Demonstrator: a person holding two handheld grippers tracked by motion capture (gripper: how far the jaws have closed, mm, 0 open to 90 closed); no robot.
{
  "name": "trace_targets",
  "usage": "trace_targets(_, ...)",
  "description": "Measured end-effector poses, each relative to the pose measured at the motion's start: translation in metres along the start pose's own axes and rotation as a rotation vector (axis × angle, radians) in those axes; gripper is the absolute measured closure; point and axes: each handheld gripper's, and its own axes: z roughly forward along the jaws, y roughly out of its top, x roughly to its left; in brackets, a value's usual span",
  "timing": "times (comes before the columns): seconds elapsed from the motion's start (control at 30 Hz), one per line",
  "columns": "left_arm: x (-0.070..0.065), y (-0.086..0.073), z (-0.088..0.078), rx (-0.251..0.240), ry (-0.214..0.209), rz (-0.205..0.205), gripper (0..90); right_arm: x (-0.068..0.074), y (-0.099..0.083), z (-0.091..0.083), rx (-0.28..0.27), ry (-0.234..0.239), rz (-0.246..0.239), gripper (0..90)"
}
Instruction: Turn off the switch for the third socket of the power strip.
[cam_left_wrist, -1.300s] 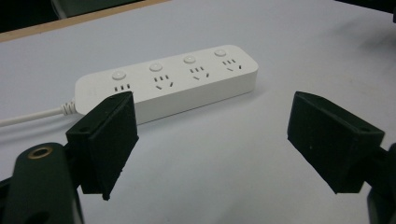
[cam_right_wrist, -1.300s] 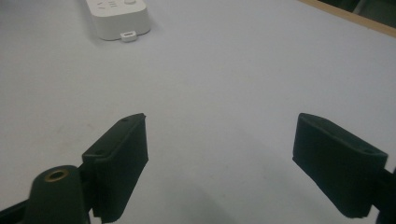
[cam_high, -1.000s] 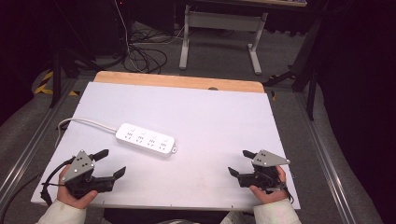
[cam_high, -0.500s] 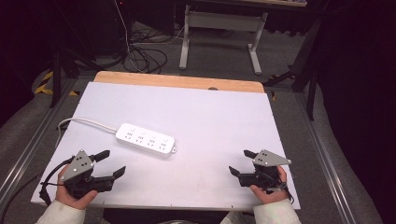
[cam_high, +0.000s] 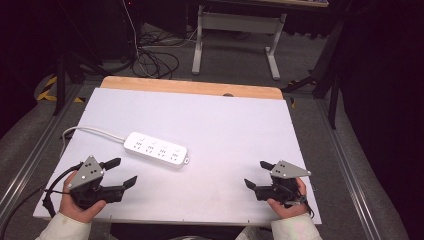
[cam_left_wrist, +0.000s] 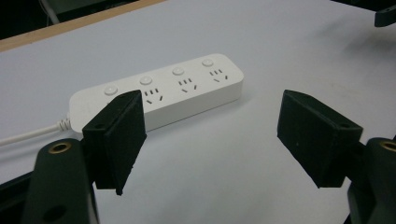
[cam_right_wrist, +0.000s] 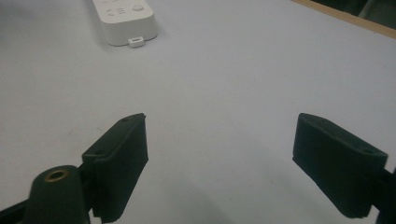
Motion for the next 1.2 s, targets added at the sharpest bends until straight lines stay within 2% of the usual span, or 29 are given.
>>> trace_targets(0.1, 0.002, 0.007, 0.002, 0.014, -0.007, 0.006, 25.5, 0.000, 0.000, 0.000, 0.000, -0.001, 0.004, 18.4)
trace_targets(0.23, 0.005, 0.017, 0.006, 0.022, -0.039, -0.006, 28.8, 0.000, 0.000, 0.001, 0.007, 0.000, 0.006, 18.4)
trace_targets(0.37, 0.006, 0.026, 0.012, 0.025, -0.035, -0.011, 28.9, 0.000, 0.000, 0.001, 0.007, 0.003, 0.008, 18.4)
trace_targets(0.5, 0.007, 0.035, 0.017, 0.030, -0.021, 0.017, 31.7, 0.000, -0.001, 0.001, 0.006, 0.004, 0.011, 18.4)
trace_targets(0.67, 0.014, 0.044, 0.026, 0.031, -0.037, -0.027, 36.7, 0.000, -0.001, 0.002, 0.015, 0.003, 0.010, 18.4)
trace_targets(0.8, 0.015, 0.051, 0.032, 0.036, -0.031, -0.024, 38.8, 0.000, -0.001, 0.001, 0.009, 0.002, 0.011, 18.5)
trace_targets(0.83, 0.014, 0.053, 0.034, 0.038, -0.039, -0.036, 39.0, 0.000, -0.001, 0.001, 0.009, 0.002, 0.014, 18.4)
trace_targets(0.93, 0.015, 0.059, 0.040, 0.040, -0.040, -0.019, 40.8, -0.001, -0.001, 0.001, 0.008, 0.003, 0.025, 18.4)
trace_targets(1.03, 0.017, 0.063, 0.047, 0.057, -0.027, -0.026, 43.8, -0.001, -0.002, 0.001, 0.009, 0.006, 0.021, 18.5)
trace_targets(1.2, 0.021, 0.068, 0.056, 0.061, -0.038, -0.046, 47.8, -0.001, -0.002, 0.000, 0.004, 0.006, 0.018, 18.4)
